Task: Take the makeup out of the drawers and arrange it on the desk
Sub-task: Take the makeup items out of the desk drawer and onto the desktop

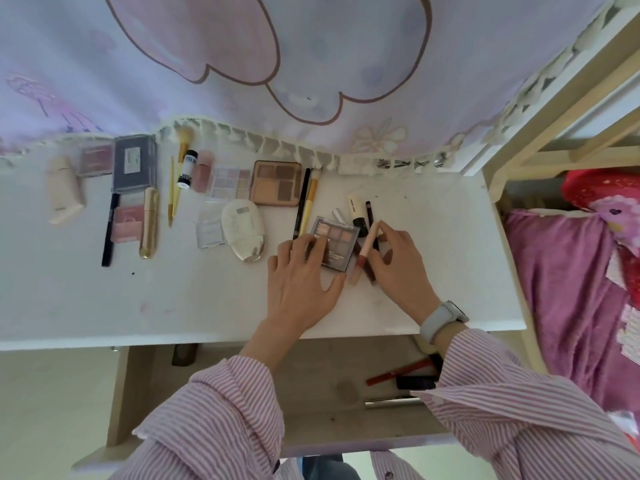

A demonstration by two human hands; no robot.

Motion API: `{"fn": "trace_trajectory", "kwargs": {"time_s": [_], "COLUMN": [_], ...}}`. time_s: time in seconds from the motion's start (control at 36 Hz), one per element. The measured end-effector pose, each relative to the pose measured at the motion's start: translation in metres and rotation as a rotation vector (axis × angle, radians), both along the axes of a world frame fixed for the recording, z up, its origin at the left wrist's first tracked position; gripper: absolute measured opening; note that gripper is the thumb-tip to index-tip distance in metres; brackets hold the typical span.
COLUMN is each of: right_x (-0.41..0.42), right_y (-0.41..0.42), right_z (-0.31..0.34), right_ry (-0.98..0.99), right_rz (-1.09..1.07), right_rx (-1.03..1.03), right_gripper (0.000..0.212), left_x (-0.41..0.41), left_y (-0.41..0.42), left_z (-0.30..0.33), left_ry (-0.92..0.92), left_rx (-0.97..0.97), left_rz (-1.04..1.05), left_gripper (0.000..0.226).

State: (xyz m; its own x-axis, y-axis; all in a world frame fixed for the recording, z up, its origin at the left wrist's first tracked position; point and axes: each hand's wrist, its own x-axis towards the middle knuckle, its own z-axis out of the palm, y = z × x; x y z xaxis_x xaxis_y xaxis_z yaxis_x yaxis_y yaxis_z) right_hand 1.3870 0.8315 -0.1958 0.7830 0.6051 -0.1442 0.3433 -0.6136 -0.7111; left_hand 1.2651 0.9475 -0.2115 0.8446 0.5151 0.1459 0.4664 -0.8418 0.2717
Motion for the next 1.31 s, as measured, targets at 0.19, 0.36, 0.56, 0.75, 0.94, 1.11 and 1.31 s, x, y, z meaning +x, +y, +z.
{"fn": "trace_trajectory", "kwargs": {"time_s": [0.19, 0.36, 0.56, 0.75, 0.94, 1.11, 1.31], "right_x": [-0.01, -0.014, -0.012, 0.0, 0.028, 0.029, 0.022], "right_y": [-0.01, -0.008, 0.004, -0.003, -0.02, -0.014, -0.011], "right_z": [-0.009, -0.007, 0.001, 0.001, -0.002, 0.003, 0.006], "right_ry": [-0.175, -0.161, -0.027, -0.044, -0.037, 0.013, 0.023], "right_rz": [0.111, 0.13, 0.024, -0.072, -0.054, 0.056, 0.077], "right_rx": [-0.026, -0.071, -0.02, 0.071, 0.018, 0.019, 0.075], "right_gripper": [0.044, 0.058, 0.043, 0.034, 0.031, 0.035, 0.034], "left_x": [-0.001, 0.001, 0.004, 0.005, 0.02, 0.029, 0.03], "left_y": [0.001, -0.002, 0.0, -0.013, -0.025, -0.021, -0.012], "left_z": [-0.004, -0.007, -0.007, -0.001, -0.009, -0.015, -0.012], "left_ry": [-0.031, -0.022, -0.006, -0.034, 0.117, 0.054, 0.05], "left_rx": [0.091, 0.096, 0.084, 0.081, 0.091, 0.118, 0.109], "left_rz": [0.045, 0.116, 0.123, -0.049, -0.232, -0.211, -0.222], "left_gripper": [0.046, 0.043, 0.043, 0.05, 0.062, 0.053, 0.053]}}
